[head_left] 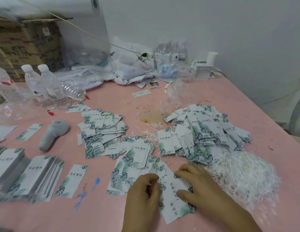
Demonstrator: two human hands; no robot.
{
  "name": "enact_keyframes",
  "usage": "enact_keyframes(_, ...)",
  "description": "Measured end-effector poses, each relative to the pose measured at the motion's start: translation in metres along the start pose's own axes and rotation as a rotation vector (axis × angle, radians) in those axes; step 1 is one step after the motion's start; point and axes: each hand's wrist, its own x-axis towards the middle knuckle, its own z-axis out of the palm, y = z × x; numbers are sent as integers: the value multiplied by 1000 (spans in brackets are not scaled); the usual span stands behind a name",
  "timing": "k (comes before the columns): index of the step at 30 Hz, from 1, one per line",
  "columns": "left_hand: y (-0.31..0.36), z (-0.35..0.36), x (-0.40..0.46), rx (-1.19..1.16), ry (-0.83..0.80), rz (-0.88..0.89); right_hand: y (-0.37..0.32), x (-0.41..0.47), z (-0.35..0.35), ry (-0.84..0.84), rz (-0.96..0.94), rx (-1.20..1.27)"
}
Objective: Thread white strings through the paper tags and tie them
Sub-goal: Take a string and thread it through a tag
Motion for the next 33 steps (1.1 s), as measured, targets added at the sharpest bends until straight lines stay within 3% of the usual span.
enact_keyframes(15,-1,1,-3,-40,-4,-31,-4,-4,-10,-70,87,46)
enact_keyframes(18,1,0,-3,-48,-11,-20,-5,-8,-10,1,185,291)
enact_keyframes(23,8,0,-6,-172,-40,6,-14,-8,-16,149,344,957)
enact_keyframes(27,10,3,-8,-304,-137,6,-32,-8,-1,127,358,1489)
enact_keyframes(29,10,4,-9,-335,-181,-5,-41,-6,7,102,349,1548)
enact_keyframes(33,9,5,-8,-486,-166,-65,-48,-6,7,125,299,1355)
